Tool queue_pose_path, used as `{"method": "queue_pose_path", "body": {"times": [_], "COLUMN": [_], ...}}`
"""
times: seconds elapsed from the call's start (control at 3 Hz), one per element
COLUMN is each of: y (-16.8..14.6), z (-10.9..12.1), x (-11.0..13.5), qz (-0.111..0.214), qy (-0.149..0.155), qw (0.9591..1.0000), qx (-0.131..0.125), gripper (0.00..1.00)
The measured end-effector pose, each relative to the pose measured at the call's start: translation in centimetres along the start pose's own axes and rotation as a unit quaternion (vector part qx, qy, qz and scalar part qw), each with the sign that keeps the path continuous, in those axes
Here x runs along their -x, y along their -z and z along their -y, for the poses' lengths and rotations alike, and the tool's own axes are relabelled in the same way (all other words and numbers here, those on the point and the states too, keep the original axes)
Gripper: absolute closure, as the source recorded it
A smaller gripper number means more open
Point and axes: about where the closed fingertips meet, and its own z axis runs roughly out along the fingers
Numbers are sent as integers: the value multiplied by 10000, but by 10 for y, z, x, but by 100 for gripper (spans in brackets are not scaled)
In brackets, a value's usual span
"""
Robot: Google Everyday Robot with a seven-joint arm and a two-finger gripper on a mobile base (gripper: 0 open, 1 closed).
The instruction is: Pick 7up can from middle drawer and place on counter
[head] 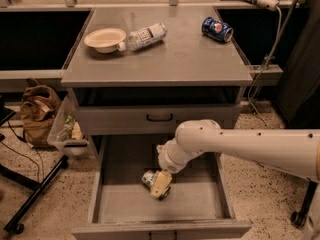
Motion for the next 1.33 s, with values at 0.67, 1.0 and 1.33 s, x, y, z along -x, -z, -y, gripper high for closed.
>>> {"method": "queue_pose_path", "body": {"times": [0.67, 1.0, 1.33], "y": [-43, -61, -67], "z": [24, 45, 51], "x": [-7, -16, -32], "qz": [868, 1474, 1844], "qy": [-364, -597, -786], "qw": [9955, 9873, 9796], "qx": [96, -25, -149], "gripper": [0, 0, 0]}}
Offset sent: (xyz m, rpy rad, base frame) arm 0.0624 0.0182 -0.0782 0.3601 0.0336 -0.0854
